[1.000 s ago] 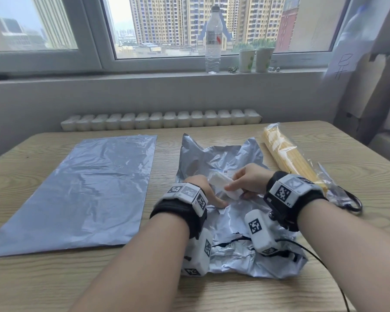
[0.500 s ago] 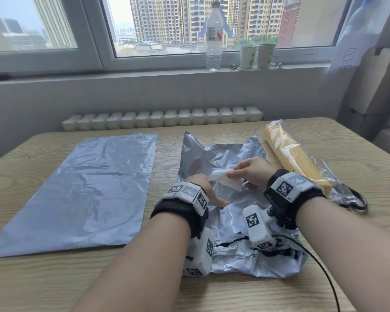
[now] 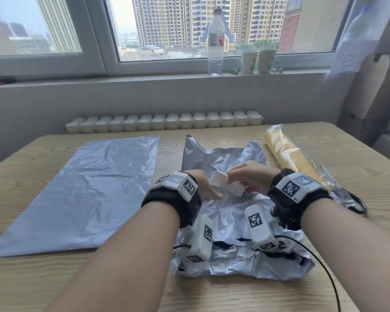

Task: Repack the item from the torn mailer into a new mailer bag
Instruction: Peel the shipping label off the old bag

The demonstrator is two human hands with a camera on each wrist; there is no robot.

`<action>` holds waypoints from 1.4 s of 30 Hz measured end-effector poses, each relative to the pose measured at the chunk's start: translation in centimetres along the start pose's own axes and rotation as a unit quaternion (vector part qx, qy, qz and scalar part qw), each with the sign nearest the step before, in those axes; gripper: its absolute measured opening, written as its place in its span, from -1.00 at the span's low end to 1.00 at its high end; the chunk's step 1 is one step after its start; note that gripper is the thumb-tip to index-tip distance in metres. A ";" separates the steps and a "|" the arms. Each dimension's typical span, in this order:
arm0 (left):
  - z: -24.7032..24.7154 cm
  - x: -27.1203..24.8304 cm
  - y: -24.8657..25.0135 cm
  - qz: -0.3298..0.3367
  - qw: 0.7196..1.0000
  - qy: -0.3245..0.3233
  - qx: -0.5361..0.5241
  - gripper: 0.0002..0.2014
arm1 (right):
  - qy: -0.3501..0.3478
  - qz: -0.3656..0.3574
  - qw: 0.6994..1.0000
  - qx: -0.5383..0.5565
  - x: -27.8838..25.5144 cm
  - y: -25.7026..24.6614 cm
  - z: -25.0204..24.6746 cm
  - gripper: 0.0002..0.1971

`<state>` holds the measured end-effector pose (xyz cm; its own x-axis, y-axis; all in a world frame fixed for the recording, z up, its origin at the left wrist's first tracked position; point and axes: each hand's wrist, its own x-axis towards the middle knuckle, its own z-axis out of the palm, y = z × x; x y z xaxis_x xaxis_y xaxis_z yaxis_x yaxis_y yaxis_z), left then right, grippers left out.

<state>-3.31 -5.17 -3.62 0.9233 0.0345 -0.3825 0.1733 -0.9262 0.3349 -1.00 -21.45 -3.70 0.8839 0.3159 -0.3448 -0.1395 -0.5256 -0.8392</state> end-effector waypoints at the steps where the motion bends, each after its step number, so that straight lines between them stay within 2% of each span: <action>1: -0.3 0.3 -0.3 -0.006 0.999 0.022 -0.034 -0.64 | -0.011 0.003 1.000 -0.023 -0.2 -0.2 0.1 -0.72; 2: -0.5 0.6 -0.5 -0.010 0.996 0.060 -0.062 -0.68 | -0.010 0.003 0.999 -0.050 -0.3 -0.4 0.3 -0.68; 4: -0.4 0.8 -0.9 -0.013 0.988 0.133 -0.078 -0.71 | 0.040 -0.016 0.989 -0.142 -0.3 -0.5 1.0 -0.58; 6: 0.5 0.8 -1.1 -0.008 0.990 0.116 -0.082 -0.67 | 0.101 -0.044 0.966 -0.232 0.0 -0.6 1.8 -0.60; 8: 1.6 0.7 -1.2 -0.013 0.994 0.090 -0.064 -0.60 | 0.117 -0.048 0.960 -0.251 0.3 -0.5 2.3 -0.68; 12: 2.2 1.4 -1.4 -0.017 0.996 0.093 -0.003 -0.51 | 0.101 -0.032 0.971 -0.213 0.7 0.1 2.0 -0.70; 15: 2.1 1.5 -1.6 -0.019 0.997 0.078 -0.002 -0.50 | 0.101 -0.031 0.980 -0.171 0.8 0.4 1.8 -0.77; 22: 2.1 1.4 -1.7 -0.024 0.997 0.078 0.003 -0.49 | 0.099 -0.012 0.989 -0.108 1.5 1.2 1.5 -0.78; 25: 2.1 1.6 -1.6 -0.026 0.997 0.077 0.019 -0.48 | 0.112 0.002 0.993 -0.042 1.8 1.8 0.8 -0.77; 37: 2.1 1.7 -1.6 -0.036 0.996 0.075 0.019 -0.48 | 0.103 0.019 0.992 0.072 1.7 2.4 0.3 -0.84; 39: 1.9 1.5 -1.4 -0.041 0.997 0.069 0.018 -0.49 | 0.092 0.021 0.992 0.088 1.3 2.1 0.3 -0.79; 42: 1.6 0.8 -0.7 -0.039 0.998 0.053 0.016 -0.55 | 0.019 0.042 0.994 0.101 0.2 1.7 -0.8 -0.41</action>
<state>-3.24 -5.09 -5.50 0.9389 0.1439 -0.3126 0.2357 -0.9308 0.2794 -0.68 -22.91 -4.87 0.8812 0.2458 -0.4038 -0.2962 -0.3786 -0.8769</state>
